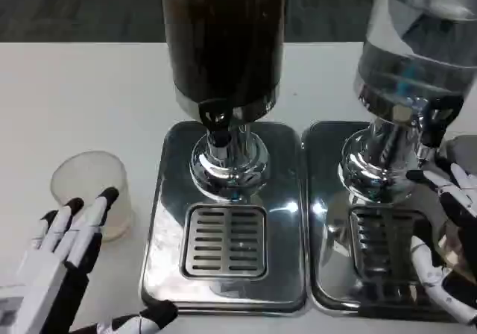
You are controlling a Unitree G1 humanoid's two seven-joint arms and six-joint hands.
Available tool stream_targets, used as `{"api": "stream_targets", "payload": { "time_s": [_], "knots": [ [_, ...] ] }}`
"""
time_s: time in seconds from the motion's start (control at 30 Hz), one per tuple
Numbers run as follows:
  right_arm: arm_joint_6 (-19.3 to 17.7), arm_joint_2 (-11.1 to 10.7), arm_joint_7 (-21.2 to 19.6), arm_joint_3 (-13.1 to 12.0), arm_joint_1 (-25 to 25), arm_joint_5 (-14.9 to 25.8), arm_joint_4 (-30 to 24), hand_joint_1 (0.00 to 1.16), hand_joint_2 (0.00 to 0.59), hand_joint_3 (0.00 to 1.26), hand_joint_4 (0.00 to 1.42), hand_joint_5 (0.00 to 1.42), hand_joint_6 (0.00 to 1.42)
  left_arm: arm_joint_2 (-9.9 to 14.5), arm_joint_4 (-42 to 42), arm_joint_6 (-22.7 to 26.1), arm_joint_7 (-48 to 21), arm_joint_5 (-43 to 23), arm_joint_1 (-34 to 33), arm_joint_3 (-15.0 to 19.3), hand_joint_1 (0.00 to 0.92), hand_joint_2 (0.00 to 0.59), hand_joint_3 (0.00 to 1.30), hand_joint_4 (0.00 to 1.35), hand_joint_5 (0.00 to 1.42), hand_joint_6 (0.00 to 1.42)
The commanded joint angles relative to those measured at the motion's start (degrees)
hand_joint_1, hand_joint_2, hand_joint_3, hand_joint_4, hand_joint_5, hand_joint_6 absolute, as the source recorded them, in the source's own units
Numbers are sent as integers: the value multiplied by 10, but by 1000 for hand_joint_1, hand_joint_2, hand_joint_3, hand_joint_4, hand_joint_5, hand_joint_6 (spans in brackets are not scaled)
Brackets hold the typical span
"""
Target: Grasp the cup under the faucet to collect the drink, then remove the cup.
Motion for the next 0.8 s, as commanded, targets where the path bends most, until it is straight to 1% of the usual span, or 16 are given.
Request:
{"api": "stream_targets", "payload": {
  "time_s": [0.03, 0.4, 0.57, 0.67, 0.8],
  "knots": [
    [4, 2, 2, -1, 3, 4, -5, 486, 586, 201, 43, 37, 18, 2, 2, 1, 0, -7, 3, 3, 0, 78, 0, 0, 0, 0],
    [8, 4, 5, -1, 2, 4, -9, 480, 586, 200, 42, 37, 18, -3, 3, 0, 5, -15, 4, 5, 0, 78, 0, 0, 0, 0],
    [10, 3, 7, -1, 1, 4, -9, 478, 586, 200, 43, 37, 18, -4, 5, -4, 17, -25, 0, 14, 0, 78, 0, 0, 0, 0],
    [12, 6, 4, -2, -1, 1, -11, 476, 586, 200, 43, 37, 18, -5, 8, -7, 25, -33, -3, 22, 0, 75, 0, 0, 0, 0],
    [14, 15, -1, 7, 5, -6, -14, 475, 586, 200, 43, 37, 18, 0, 20, -15, 29, -43, -12, 28, 0, 72, 0, 0, 0, 0]
  ]
}}
